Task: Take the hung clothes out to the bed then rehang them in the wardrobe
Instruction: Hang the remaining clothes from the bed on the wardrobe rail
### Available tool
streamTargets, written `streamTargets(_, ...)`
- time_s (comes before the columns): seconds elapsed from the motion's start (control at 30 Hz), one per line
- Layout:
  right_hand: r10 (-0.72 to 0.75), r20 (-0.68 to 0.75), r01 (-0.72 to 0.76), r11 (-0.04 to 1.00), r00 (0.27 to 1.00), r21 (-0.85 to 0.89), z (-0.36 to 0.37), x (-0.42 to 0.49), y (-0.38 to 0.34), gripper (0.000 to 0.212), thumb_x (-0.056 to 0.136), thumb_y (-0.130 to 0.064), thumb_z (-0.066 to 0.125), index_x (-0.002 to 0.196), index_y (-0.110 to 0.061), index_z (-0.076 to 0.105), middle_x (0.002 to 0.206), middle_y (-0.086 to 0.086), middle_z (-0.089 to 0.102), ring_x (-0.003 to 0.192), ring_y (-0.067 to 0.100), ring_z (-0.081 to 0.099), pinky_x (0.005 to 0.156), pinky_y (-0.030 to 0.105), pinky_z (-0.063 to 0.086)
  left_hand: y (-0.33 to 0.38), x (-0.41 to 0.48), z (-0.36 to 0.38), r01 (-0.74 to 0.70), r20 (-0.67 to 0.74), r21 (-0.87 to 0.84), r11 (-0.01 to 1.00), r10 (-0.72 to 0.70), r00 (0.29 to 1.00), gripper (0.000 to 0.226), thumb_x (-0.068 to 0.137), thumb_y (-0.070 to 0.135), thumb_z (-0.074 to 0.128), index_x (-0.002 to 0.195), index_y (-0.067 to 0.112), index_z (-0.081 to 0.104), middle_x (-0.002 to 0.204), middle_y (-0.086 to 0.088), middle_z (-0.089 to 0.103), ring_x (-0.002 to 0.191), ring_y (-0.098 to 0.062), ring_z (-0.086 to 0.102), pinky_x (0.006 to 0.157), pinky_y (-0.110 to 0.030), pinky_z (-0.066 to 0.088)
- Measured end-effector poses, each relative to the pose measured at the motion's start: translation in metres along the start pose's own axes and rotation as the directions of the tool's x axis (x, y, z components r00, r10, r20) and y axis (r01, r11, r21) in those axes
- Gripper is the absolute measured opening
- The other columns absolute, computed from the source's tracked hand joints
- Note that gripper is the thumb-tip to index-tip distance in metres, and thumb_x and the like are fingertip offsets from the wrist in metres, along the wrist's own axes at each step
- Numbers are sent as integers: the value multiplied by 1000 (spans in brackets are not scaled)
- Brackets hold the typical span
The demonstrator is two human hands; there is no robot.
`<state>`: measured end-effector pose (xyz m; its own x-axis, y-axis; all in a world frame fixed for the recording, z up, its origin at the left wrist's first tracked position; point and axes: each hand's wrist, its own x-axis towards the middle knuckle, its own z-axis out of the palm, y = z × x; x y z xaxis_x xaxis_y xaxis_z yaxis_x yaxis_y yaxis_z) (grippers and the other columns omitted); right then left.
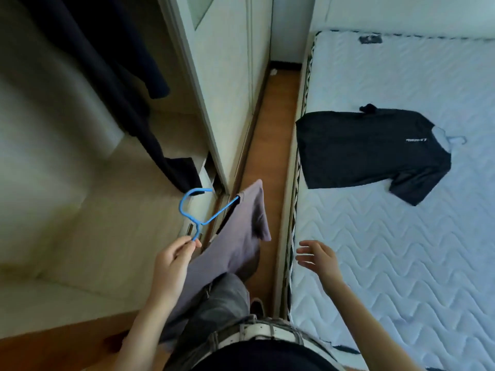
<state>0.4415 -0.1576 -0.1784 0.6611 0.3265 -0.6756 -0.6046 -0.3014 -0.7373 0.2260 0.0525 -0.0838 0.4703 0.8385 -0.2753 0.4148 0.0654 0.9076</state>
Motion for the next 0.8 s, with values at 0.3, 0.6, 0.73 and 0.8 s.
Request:
streamTargets(0.3,-37,-305,81,988,952,132,18,113,-86,27,99,-10,42,96,-1,67,87,18,69,75,29,68,74,37,57,64,231,83,-125,205,19,992,118,972,27,95,5,50,75,15,65,45,12,42,46,-3,33,45,-14,27)
streamTargets(0.6,17,-522,202,911,853,360,3,194,-189,25,95,-10,47,97,5,67,85,18,69,72,27,68,70,35,58,186,387,189,-207,320,40,978,183,929,20,95,16,50,82,15,66,58,0,41,54,-13,36,56,-31,31)
streamTargets(0.73,32,-589,246,889,808,386,-30,244,-237,26,93,-11,47,99,4,68,89,20,69,76,28,68,73,37,58,230,441,260,-216,344,44,975,188,920,19,92,19,52,80,19,66,64,-1,50,59,-13,43,59,-29,37)
streamTargets(0.8,43,-618,262,881,785,395,-54,273,-262,27,93,-11,47,100,4,68,89,20,69,75,28,69,67,31,59,247,468,302,-222,367,55,973,188,911,17,92,21,52,84,15,66,63,-3,47,58,-15,42,58,-29,35)
